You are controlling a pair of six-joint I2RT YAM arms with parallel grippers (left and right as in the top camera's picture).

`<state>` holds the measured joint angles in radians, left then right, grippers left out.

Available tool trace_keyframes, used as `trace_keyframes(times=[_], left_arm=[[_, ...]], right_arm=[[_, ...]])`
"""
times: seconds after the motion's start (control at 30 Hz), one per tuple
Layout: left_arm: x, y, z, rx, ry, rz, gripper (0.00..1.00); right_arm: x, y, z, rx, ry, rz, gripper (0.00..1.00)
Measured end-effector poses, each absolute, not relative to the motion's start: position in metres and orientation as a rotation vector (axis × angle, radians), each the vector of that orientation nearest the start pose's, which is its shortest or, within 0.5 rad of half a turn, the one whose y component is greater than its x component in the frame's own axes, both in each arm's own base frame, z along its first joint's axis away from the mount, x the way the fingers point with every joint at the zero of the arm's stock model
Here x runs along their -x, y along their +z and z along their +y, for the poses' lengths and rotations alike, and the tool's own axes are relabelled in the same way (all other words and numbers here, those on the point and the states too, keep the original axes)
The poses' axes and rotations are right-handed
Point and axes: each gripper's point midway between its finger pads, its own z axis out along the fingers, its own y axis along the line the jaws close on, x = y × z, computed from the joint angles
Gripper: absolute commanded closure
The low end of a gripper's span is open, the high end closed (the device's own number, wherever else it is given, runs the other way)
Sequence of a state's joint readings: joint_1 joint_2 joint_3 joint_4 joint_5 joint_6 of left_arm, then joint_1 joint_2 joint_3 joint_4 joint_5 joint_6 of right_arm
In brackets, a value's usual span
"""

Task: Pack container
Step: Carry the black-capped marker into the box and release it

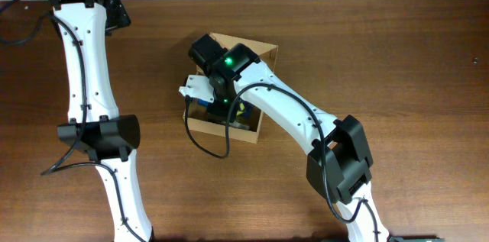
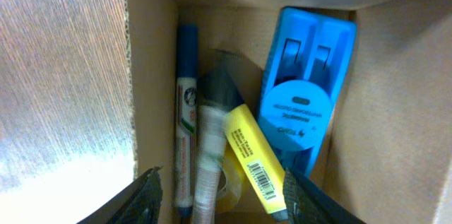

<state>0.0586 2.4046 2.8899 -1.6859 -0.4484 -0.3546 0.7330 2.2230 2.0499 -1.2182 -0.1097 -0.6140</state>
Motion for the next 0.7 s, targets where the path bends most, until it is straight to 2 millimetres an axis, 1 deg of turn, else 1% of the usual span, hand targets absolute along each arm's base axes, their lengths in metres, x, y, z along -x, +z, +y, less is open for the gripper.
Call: trace_keyframes(times=[0.13, 0.2, 0.3, 0.37, 0.4, 0.47, 0.53, 0.63, 0.67, 0.7], left_arm=[[-0.482, 0.245, 0.103, 0.658, 0.528, 2.585, 0.00], [-0.482, 0.245, 0.103, 0.658, 0.528, 2.585, 0.00], [-0.482, 0.245, 0.103, 0.658, 0.526, 2.582, 0.00], [-0.490, 0.248, 0.103, 0.661, 0.512, 2.546, 0.00], [-0.494, 0.250, 0.104, 0.663, 0.506, 2.531, 0.00], [-0.502, 0.254, 0.104, 0.666, 0.487, 2.492, 0.00], [-0.511, 0.256, 0.099, 0.660, 0.435, 2.469, 0.01], [-0.513, 0.250, 0.084, 0.635, 0.317, 2.511, 0.00], [-0.514, 0.248, 0.079, 0.628, 0.277, 2.522, 0.00], [-0.515, 0.247, 0.074, 0.619, 0.237, 2.532, 0.00]], right_arm=[[-0.343, 0.099, 0.329, 1.840, 0.145, 2.331, 0.40], [-0.345, 0.098, 0.325, 1.818, 0.114, 2.351, 0.36], [-0.348, 0.099, 0.322, 1.776, 0.079, 2.381, 0.23], [-0.351, 0.104, 0.318, 1.739, 0.063, 2.395, 0.18], [-0.352, 0.108, 0.317, 1.721, 0.061, 2.400, 0.17], [-0.359, 0.126, 0.309, 1.655, 0.059, 2.397, 0.17], [-0.369, 0.148, 0.296, 1.562, 0.060, 2.396, 0.17], [-0.395, 0.192, 0.260, 1.320, 0.063, 2.406, 0.14], [-0.409, 0.213, 0.234, 1.182, 0.060, 2.420, 0.14], [-0.412, 0.217, 0.228, 1.150, 0.058, 2.424, 0.13]])
